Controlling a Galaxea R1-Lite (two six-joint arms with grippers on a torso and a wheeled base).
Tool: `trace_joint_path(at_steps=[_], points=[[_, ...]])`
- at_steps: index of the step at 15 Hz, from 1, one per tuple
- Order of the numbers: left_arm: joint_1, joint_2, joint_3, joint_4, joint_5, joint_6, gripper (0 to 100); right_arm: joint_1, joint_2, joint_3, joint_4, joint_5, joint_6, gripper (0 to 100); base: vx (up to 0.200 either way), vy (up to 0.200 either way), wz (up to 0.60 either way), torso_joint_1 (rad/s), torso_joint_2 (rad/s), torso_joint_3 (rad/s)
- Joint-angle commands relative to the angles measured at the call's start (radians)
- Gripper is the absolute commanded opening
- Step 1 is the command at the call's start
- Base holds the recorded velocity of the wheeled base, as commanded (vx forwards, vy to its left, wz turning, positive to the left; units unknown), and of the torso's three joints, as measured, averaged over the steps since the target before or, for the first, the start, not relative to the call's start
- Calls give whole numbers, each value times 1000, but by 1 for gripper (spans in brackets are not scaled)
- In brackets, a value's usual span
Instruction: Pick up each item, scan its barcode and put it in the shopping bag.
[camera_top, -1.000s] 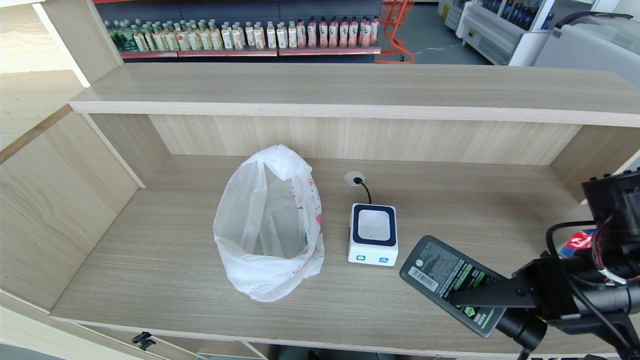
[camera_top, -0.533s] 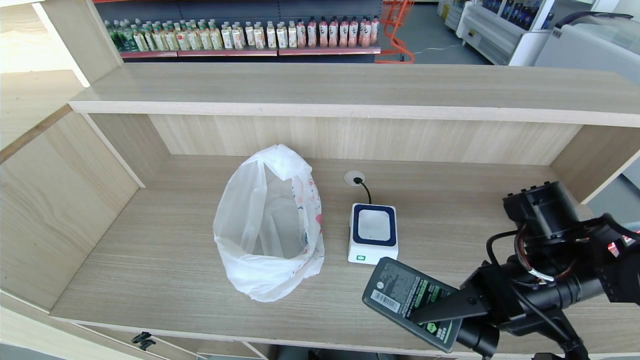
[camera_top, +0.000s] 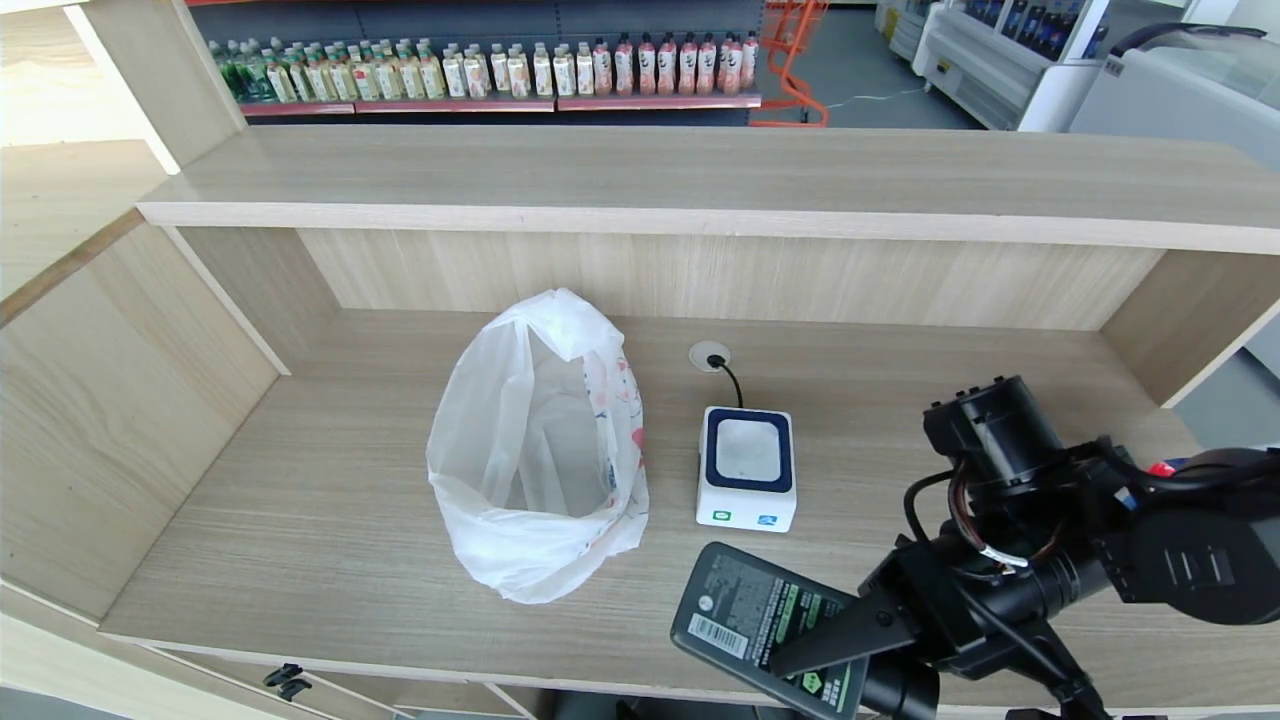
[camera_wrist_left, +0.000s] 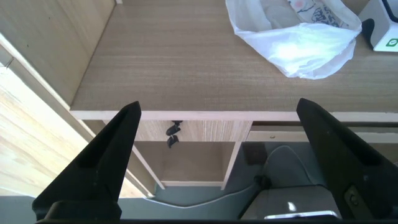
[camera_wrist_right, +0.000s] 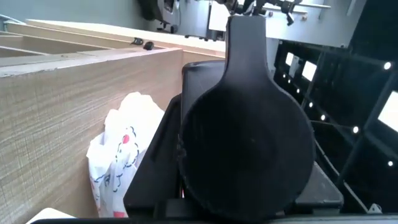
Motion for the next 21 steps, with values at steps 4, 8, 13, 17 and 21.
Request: trace_joint_path(at_steps=[4,8,13,17,21], points=[[0,0,0,0,0,0,100,1,19,-5,-51,0,-80,0,0,0,0,0,0,0],[0,0,0,0,0,2,100,4,24,-6,-71,0,-80,0,0,0,0,0,0,0],[0,0,0,0,0,0,100,29,26,-25,-98,0,-80,0,0,0,0,0,0,0],[0,0,0,0,0,2,100,32,22,-25,-98,0,-80,0,0,0,0,0,0,0],[0,1,0,0,0,2,100,-89,-266,-66,-103,-12,450,0,0,0,0,0,0,0]])
